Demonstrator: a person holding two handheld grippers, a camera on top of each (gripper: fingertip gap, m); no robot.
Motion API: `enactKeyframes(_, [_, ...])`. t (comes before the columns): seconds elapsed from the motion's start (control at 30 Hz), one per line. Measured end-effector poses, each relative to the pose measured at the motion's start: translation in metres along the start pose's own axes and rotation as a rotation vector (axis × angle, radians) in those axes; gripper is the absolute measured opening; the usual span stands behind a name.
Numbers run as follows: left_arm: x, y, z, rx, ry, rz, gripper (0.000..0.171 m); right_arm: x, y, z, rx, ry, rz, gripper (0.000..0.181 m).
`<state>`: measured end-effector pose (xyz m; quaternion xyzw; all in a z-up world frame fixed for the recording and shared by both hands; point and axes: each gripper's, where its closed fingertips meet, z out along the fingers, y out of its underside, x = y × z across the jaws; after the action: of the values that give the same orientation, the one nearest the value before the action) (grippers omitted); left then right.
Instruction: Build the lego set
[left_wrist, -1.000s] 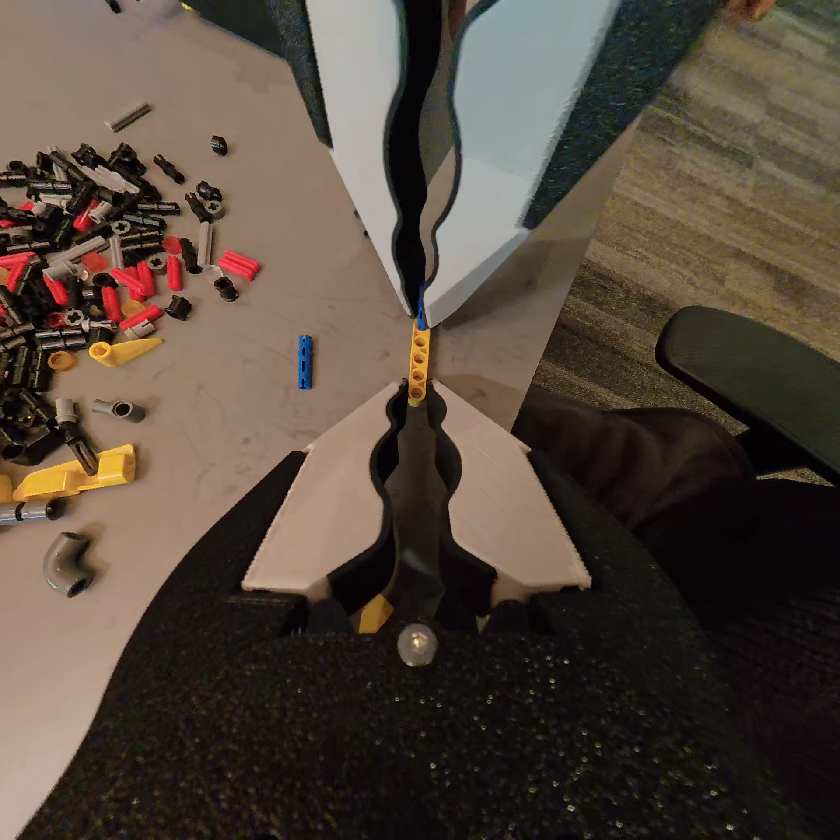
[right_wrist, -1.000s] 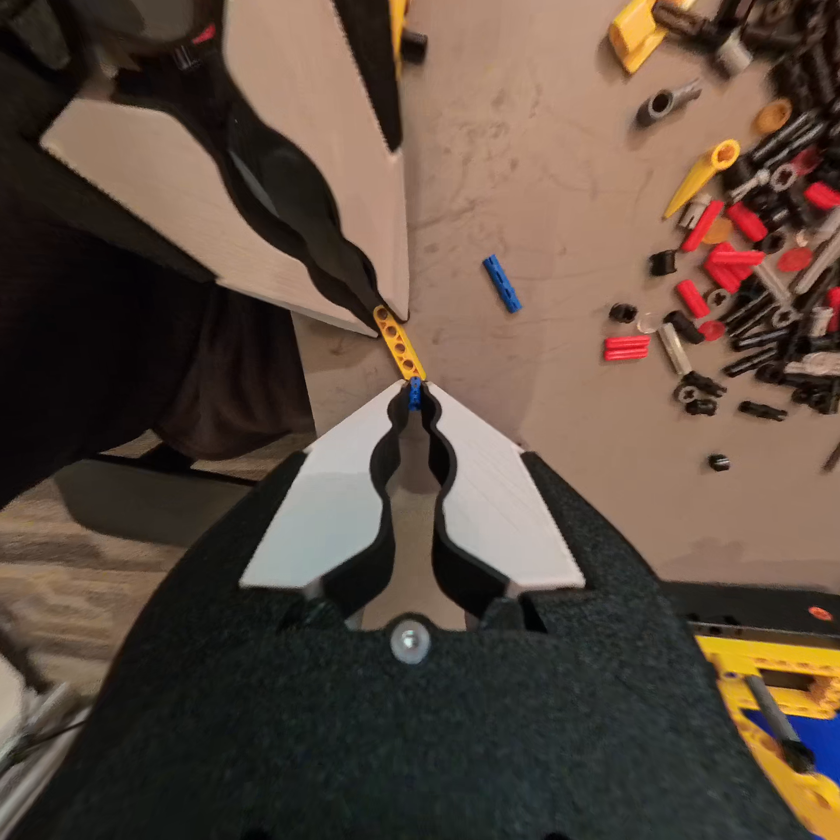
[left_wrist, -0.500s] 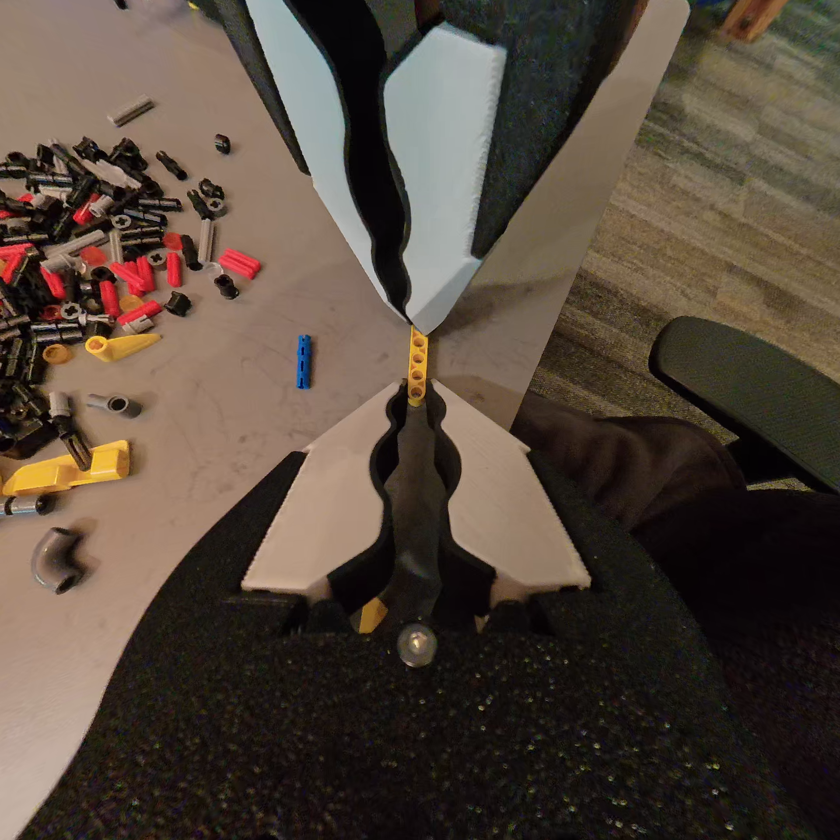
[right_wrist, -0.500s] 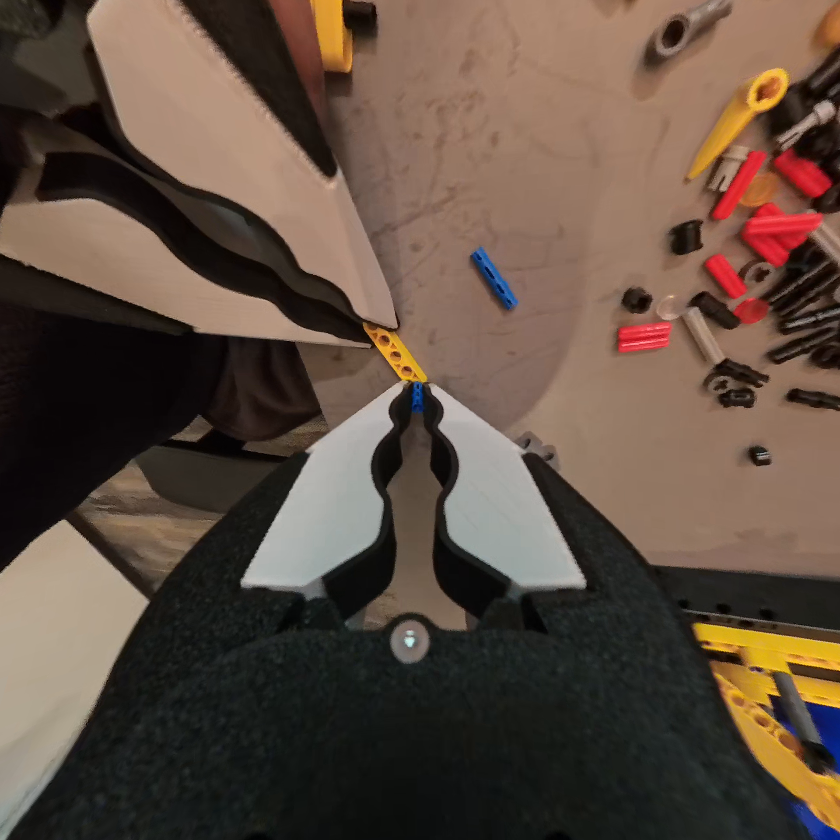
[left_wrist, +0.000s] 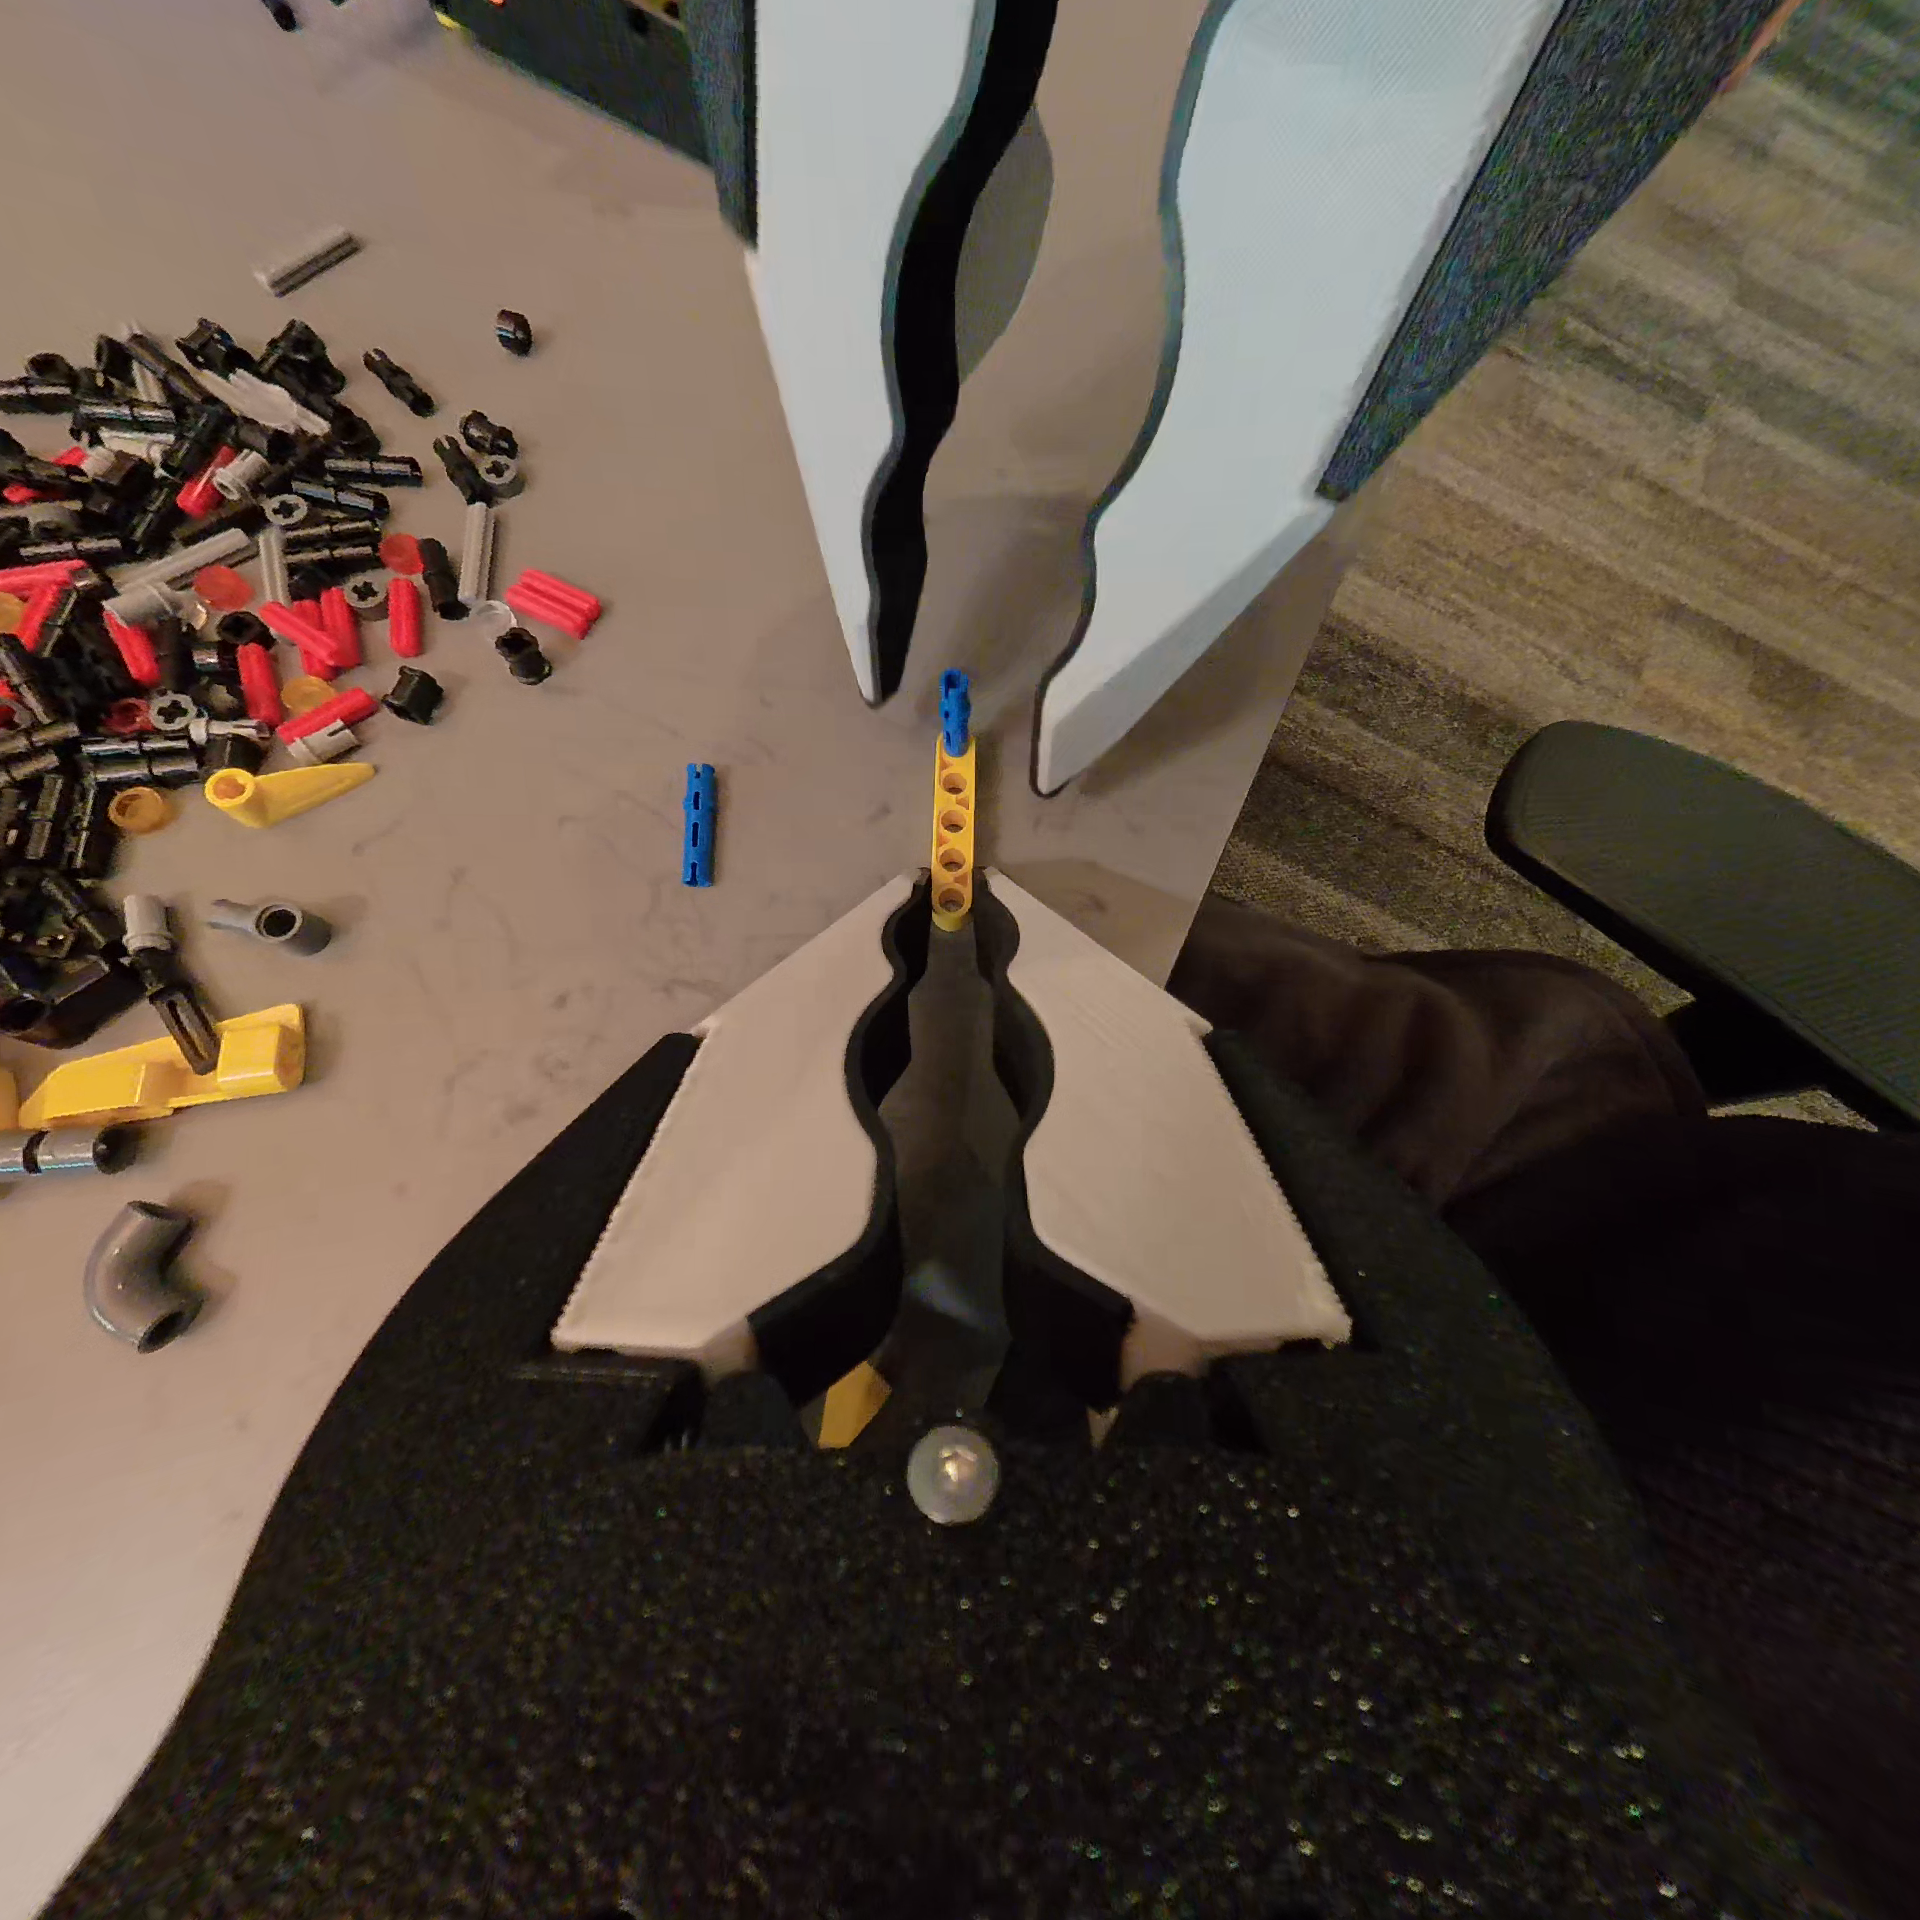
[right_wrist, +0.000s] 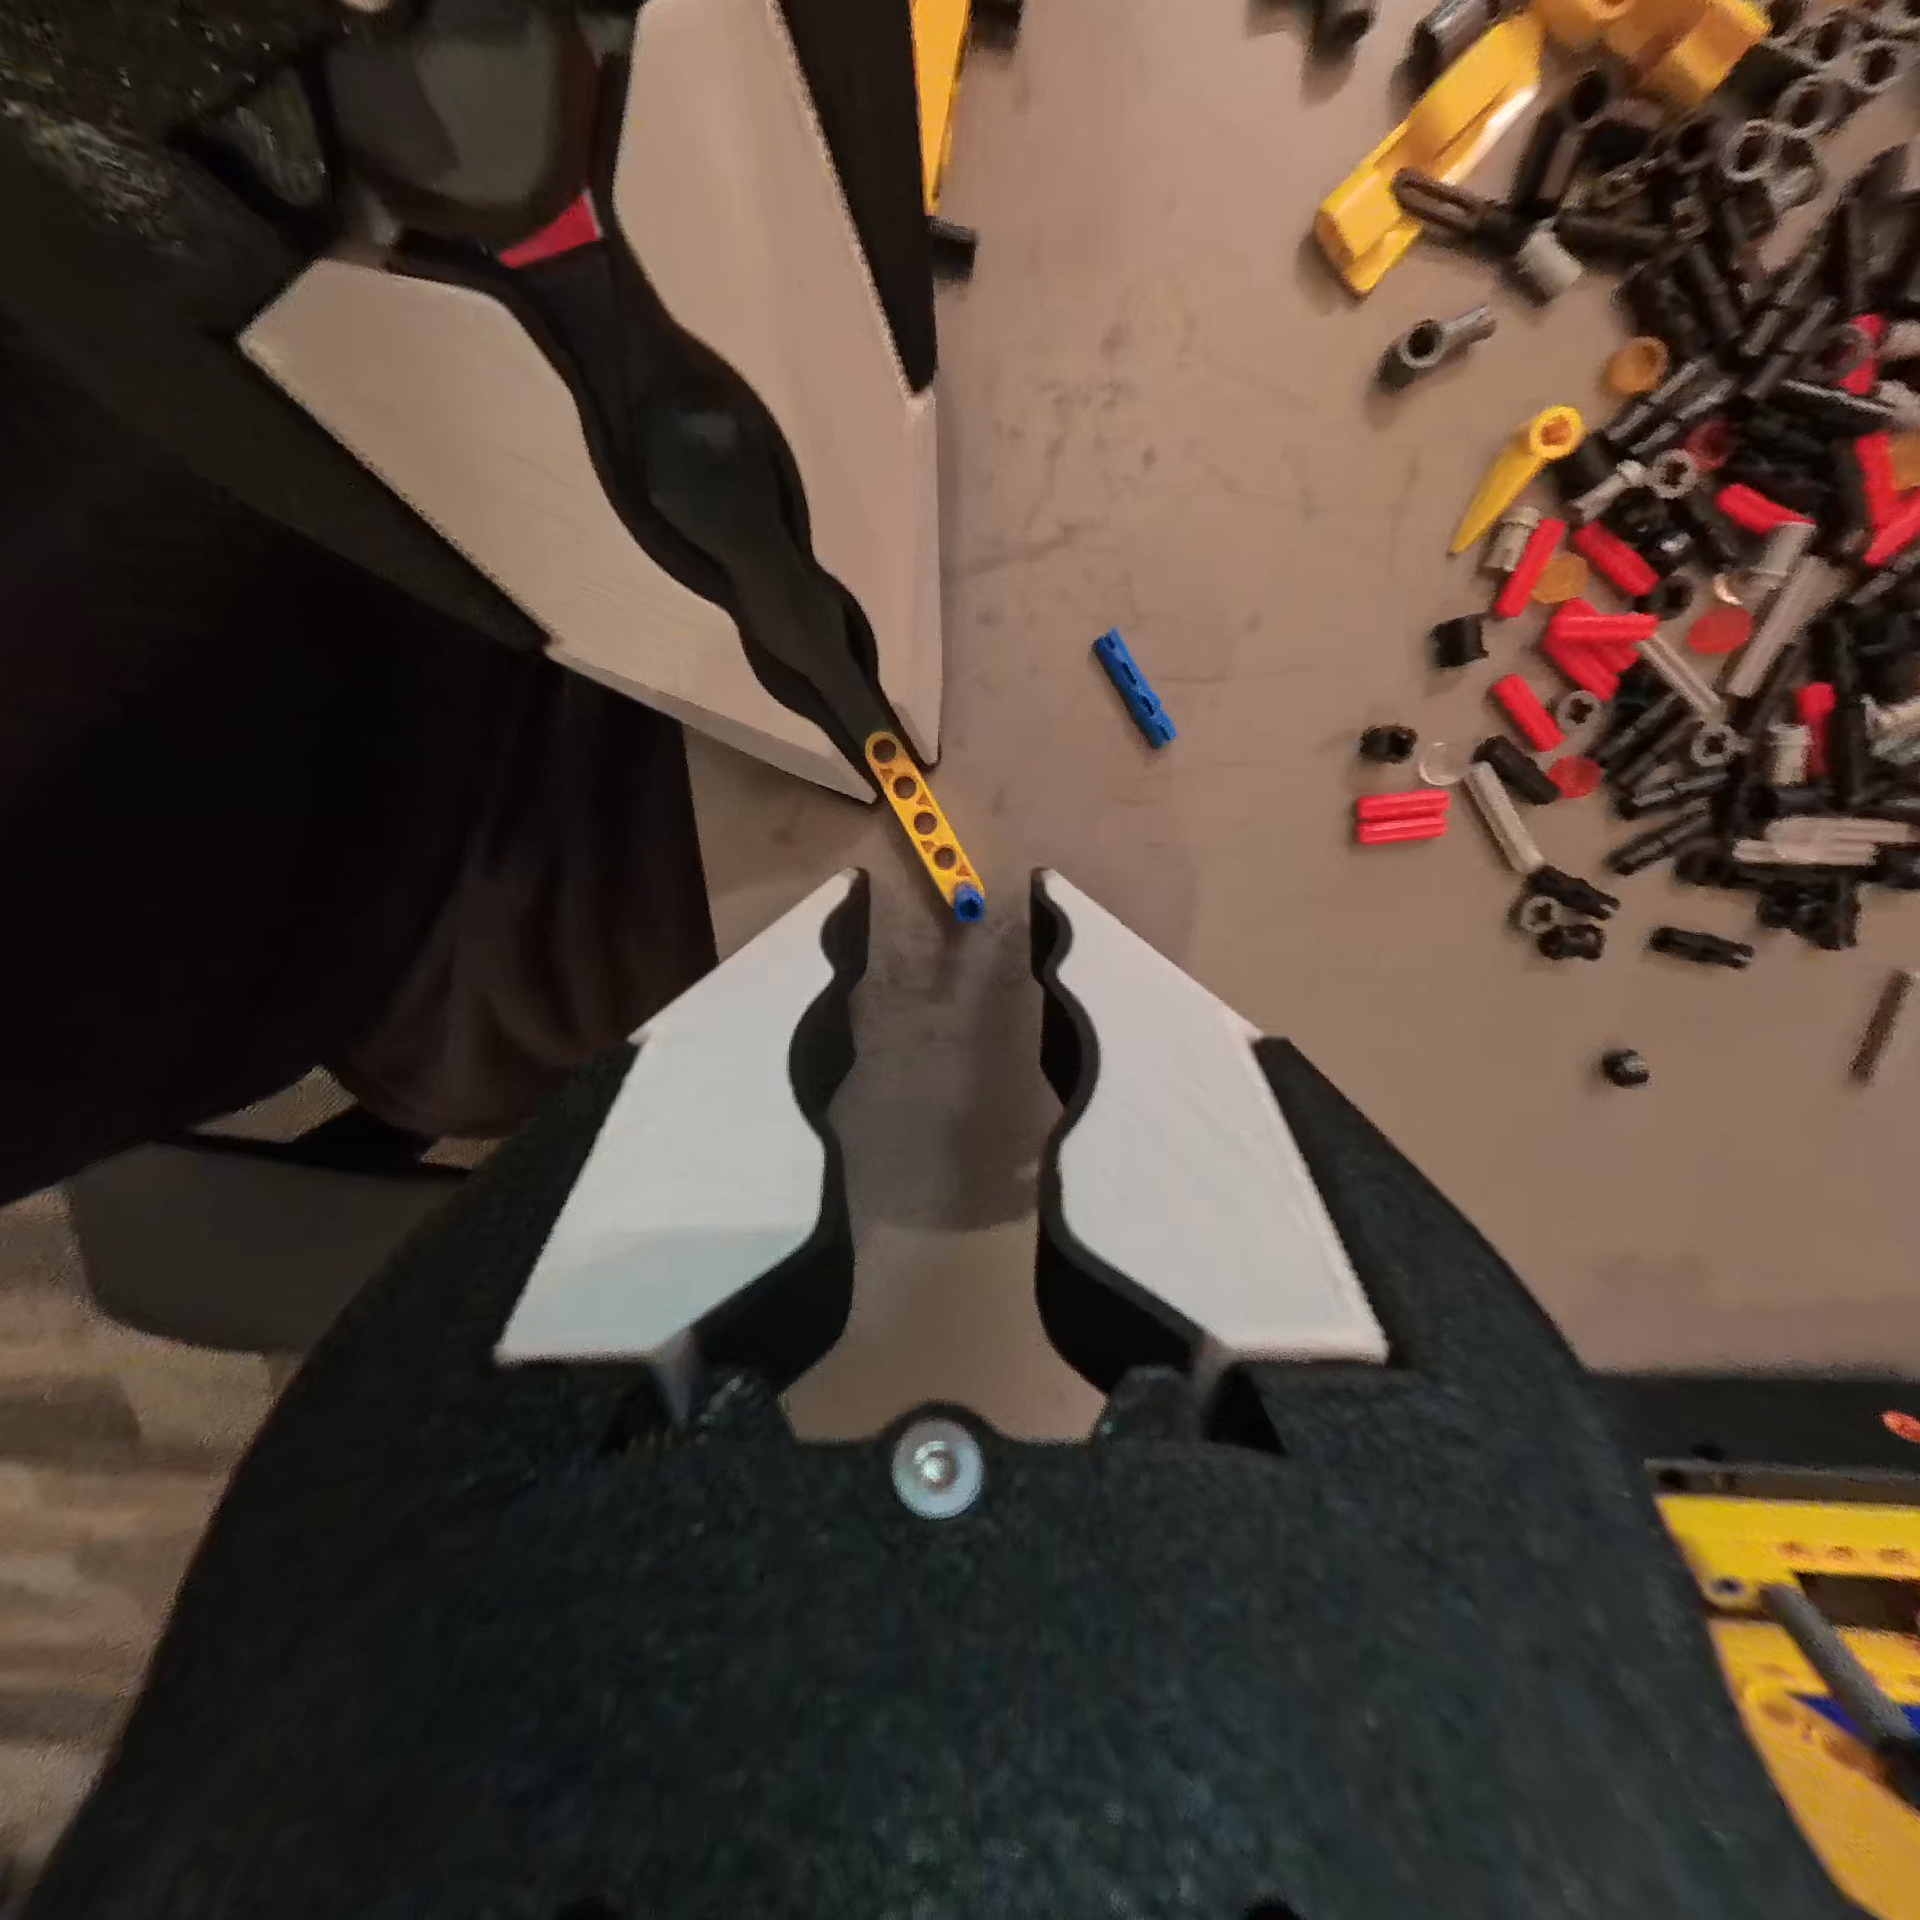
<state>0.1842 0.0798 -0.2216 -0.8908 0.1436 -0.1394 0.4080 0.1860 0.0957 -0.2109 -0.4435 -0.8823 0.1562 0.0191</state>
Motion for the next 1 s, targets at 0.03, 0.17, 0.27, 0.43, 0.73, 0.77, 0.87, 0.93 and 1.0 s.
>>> enactKeyframes(0.03, [0.0,0.0,0.0,0.001,-0.005,0.001,0.007,0.002,0.001,-0.003,0.019,0.024,0.008,0.031])
enactKeyframes(0.17, [0.004,-0.004,-0.005,0.007,0.055,-0.033,0.016,0.004,-0.001,-0.014,0.118,0.087,0.048,0.031])
enactKeyframes(0.27, [-0.01,-0.016,-0.029,0.064,0.069,-0.078,0.03,0.005,-0.007,-0.025,0.222,0.134,0.101,0.032])
enactKeyframes(0.43, [-0.046,-0.027,-0.076,0.162,0.016,-0.144,0.03,0.003,-0.018,-0.048,0.465,0.255,0.177,0.031])
enactKeyframes(0.73, [-0.034,0.043,-0.097,0.02,0.085,-0.014,0.049,0.016,-0.023,-0.065,0.829,0.265,0.231,0.03])
enactKeyframes(0.77, [-0.029,0.044,-0.094,-0.007,0.116,-0.003,0.058,0.024,-0.023,-0.067,0.86,0.222,0.258,0.03])
enactKeyframes(0.87, [-0.034,0.039,-0.084,-0.028,0.076,0.055,0.066,0.046,-0.024,-0.067,0.883,0.09,0.3,0.03])
enactKeyframes(0.93, [-0.048,0.043,-0.077,-0.087,-0.008,0.091,0.066,0.058,-0.026,-0.068,0.874,0.078,0.27,0.03])
enactKeyframes(1.0, [-0.052,0.045,-0.072,-0.117,-0.019,0.087,0.065,0.066,-0.028,-0.069,0.854,0.105,0.222,0.03])
